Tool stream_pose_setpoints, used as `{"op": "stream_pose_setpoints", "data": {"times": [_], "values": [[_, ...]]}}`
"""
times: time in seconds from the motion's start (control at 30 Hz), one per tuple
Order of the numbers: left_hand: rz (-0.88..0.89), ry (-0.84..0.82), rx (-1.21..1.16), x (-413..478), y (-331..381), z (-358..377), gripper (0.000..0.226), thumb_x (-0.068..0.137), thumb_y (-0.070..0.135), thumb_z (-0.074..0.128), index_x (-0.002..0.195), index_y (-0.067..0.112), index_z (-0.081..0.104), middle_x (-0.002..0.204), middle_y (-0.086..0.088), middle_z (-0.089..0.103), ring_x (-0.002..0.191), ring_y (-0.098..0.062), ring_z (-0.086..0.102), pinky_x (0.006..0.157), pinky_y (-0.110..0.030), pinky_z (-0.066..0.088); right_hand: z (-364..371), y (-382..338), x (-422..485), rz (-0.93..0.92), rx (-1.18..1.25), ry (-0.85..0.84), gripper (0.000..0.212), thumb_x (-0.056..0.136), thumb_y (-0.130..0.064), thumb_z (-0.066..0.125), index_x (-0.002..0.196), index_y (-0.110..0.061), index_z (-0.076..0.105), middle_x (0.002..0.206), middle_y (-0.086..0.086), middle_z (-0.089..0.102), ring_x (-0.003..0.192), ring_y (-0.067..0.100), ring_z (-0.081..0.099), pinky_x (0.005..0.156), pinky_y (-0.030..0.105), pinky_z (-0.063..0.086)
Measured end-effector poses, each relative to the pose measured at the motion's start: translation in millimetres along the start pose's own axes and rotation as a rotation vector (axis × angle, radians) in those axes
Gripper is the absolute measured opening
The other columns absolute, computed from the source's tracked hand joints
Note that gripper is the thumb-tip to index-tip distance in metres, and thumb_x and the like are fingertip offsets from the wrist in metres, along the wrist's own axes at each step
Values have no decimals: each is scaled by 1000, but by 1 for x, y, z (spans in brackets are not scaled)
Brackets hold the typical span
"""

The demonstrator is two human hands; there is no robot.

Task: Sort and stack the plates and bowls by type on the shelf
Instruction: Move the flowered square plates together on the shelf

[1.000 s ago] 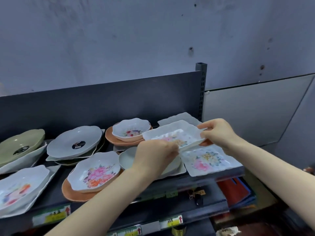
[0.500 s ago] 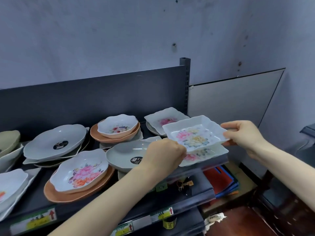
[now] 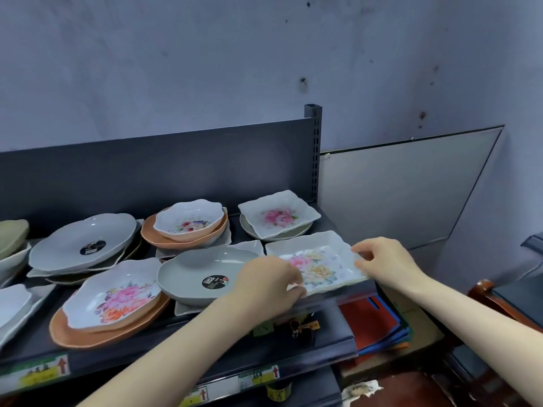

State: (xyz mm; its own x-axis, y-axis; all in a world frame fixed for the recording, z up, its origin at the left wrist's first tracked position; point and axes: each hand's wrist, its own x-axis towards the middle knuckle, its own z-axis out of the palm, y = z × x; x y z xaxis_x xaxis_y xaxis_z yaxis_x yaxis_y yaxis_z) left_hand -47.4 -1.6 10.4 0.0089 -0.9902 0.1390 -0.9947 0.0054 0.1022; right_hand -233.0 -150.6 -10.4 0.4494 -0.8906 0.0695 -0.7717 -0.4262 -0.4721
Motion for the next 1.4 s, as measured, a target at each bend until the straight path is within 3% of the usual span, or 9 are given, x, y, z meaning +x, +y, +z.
{"op": "stream_pose_setpoints", "data": {"times": [0.27,0.47,0.6,0.7,0.8,0.97,1.1,1.3,1.4], "values": [[-354,247,-189,53,-42,-40,11,80,22,56,80,22,67,86,-3,70,82,-23,62,80,-33,54,-9,-33,54,-195,106,79,33,83,-10,60,115,-11,70,114,5,72,106,24,65,92,35,50],[-619,130,-340,93,-75,-30,48,79,14,62,126,10,59,126,-6,62,115,-21,58,86,-26,44,0,-58,110,-243,56,13,35,81,-7,56,114,-8,66,117,6,69,107,29,62,87,40,53],[-765,109,-373,114,-84,-11,29,75,5,56,62,21,36,75,-6,48,66,-23,45,58,-25,36,17,-58,144,-220,1,-35,40,80,-9,54,119,-9,60,121,7,66,111,31,60,89,43,52],[-846,82,-377,123,-87,-4,34,73,-1,52,57,14,26,57,-3,29,51,-20,34,45,-22,26,28,-56,159,-159,-27,-63,21,80,-7,51,99,-7,61,98,8,65,99,35,59,69,35,51],[-910,113,-500,131,-92,5,27,72,-1,53,59,13,34,61,-3,37,70,-30,59,60,-27,47,35,-50,167,-79,-43,-50,8,79,-1,49,75,-8,51,75,7,52,84,35,57,53,28,36],[-1081,205,-828,132,-106,16,15,70,-6,53,85,-9,54,65,-7,45,66,-26,52,81,-34,56,34,-42,172,98,267,-154,22,69,10,50,54,-3,60,52,10,60,48,24,57,47,24,48],[-1125,233,-1104,122,-106,2,59,80,-9,57,136,0,43,119,-15,59,86,-23,59,62,-24,52,12,-41,162,221,589,-254,14,75,13,56,84,8,66,70,17,59,34,19,56,34,18,46],[-897,120,-1031,99,-65,-33,13,81,-13,56,75,-1,54,71,-3,51,61,-14,56,44,-17,49,-34,-27,110,112,651,-302,19,73,14,58,90,16,67,60,15,57,40,18,53,43,23,51],[-783,-30,-935,80,-49,-37,8,79,-6,65,76,-1,59,75,-5,64,68,-16,67,66,-25,61,-52,-14,76,81,621,-380,21,75,13,56,92,12,69,60,14,55,41,15,49,41,19,47]]}}
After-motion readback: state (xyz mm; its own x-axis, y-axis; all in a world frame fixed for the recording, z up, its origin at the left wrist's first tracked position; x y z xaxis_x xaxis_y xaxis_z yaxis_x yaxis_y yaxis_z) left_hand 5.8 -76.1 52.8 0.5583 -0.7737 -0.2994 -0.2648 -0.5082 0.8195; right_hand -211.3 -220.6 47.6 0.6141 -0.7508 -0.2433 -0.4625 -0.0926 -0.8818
